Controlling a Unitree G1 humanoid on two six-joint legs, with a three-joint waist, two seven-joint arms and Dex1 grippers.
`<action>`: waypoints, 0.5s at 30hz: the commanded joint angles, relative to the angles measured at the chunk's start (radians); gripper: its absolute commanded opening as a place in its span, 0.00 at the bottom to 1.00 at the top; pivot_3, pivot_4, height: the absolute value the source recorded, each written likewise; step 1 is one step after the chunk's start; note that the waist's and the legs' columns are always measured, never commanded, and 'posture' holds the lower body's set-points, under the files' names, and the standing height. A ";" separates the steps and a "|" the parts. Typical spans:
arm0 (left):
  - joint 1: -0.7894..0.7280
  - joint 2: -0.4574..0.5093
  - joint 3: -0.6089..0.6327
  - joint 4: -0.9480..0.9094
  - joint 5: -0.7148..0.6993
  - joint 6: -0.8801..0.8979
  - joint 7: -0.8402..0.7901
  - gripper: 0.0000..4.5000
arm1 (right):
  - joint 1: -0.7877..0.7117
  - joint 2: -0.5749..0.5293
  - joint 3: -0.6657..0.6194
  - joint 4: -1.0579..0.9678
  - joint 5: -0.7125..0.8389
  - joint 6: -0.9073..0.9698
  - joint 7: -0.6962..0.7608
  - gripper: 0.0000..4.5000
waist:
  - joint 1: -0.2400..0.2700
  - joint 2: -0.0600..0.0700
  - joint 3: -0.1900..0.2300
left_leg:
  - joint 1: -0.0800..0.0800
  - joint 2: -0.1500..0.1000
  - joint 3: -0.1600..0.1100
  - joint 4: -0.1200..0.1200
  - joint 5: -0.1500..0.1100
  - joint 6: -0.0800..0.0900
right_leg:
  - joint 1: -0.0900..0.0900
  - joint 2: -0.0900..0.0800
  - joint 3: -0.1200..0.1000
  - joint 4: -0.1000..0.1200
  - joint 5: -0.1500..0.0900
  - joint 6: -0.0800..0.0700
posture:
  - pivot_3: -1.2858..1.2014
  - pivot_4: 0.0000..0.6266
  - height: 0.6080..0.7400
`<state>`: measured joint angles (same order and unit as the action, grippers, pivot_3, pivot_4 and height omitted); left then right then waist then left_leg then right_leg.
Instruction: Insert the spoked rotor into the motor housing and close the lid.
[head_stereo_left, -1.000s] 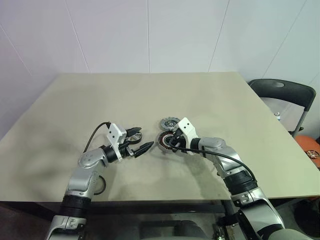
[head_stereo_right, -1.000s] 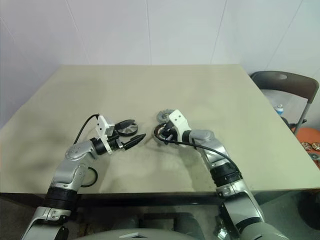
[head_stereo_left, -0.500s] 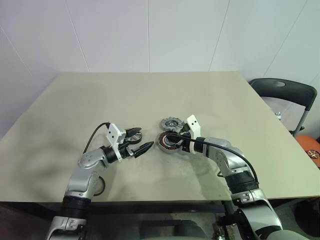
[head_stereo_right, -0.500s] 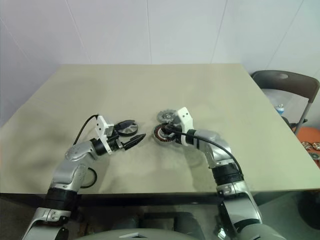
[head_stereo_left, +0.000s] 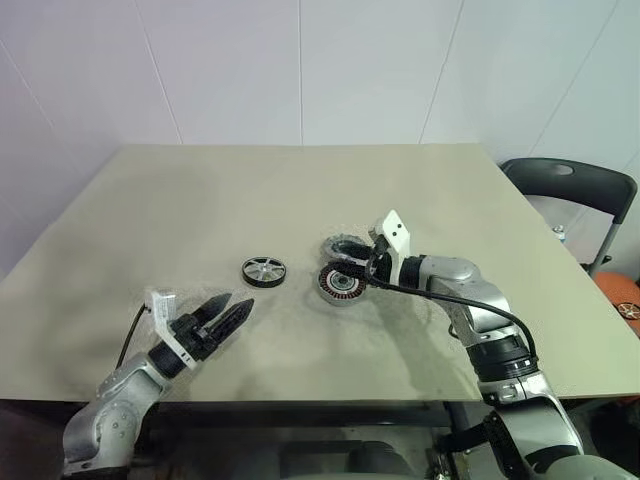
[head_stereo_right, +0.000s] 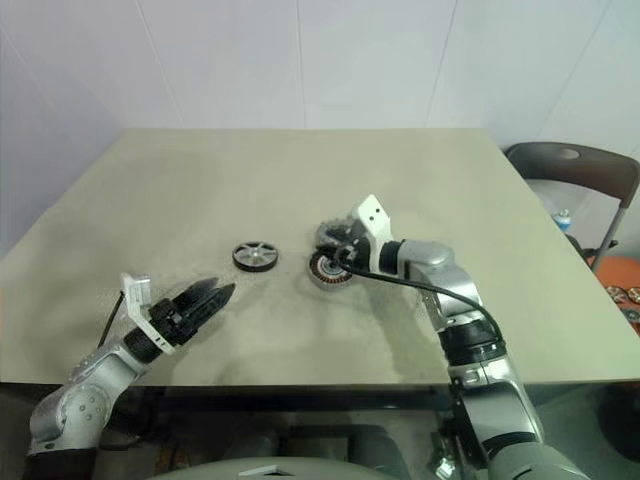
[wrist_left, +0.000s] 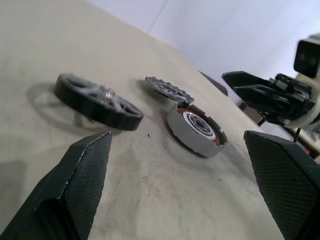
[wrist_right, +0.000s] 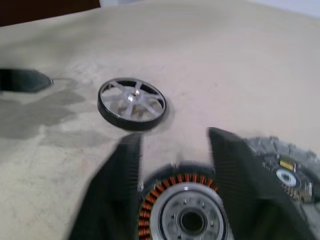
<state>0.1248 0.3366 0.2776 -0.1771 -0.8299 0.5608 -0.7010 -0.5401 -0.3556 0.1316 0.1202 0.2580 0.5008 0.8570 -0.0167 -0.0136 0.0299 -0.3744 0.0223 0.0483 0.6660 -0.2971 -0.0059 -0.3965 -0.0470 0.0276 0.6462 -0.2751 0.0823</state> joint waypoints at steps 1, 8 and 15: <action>-0.041 -0.054 0.015 0.026 -0.017 0.059 0.155 1.00 | -0.058 0.009 -0.026 -0.001 -0.003 -0.053 -0.028 0.75 | -0.001 0.000 0.000 | 0.000 0.000 0.000 0.000 0.000 0.000 | 0.000 0.000 0.000 0.000 0.000 0.000 | 0.52 0.00 1.00; -0.179 -0.146 0.098 0.065 -0.202 0.233 0.376 1.00 | -0.057 0.015 -0.015 0.005 0.002 -0.066 -0.030 0.90 | 0.001 -0.002 0.000 | 0.000 0.000 -0.001 0.000 0.000 0.000 | 0.000 0.001 0.000 0.000 0.000 0.001 | 0.52 0.00 1.00; -0.281 -0.166 0.091 0.149 -0.232 0.323 0.482 1.00 | -0.049 0.023 -0.011 -0.009 0.002 -0.068 -0.041 0.90 | 0.000 -0.002 0.000 | 0.000 0.000 -0.001 0.000 0.000 0.000 | 0.000 0.001 0.000 0.000 0.000 0.000 | 0.52 0.00 1.00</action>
<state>-0.1290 0.1729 0.3729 -0.0327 -1.0457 0.8710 -0.2299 -0.5806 -0.3399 0.1313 0.1420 0.2523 0.4512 0.8207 -0.0167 -0.0154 0.0294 -0.3746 0.0218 0.0474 0.6660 -0.2969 -0.0063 -0.3966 -0.0453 0.0272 0.6466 -0.2747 0.0827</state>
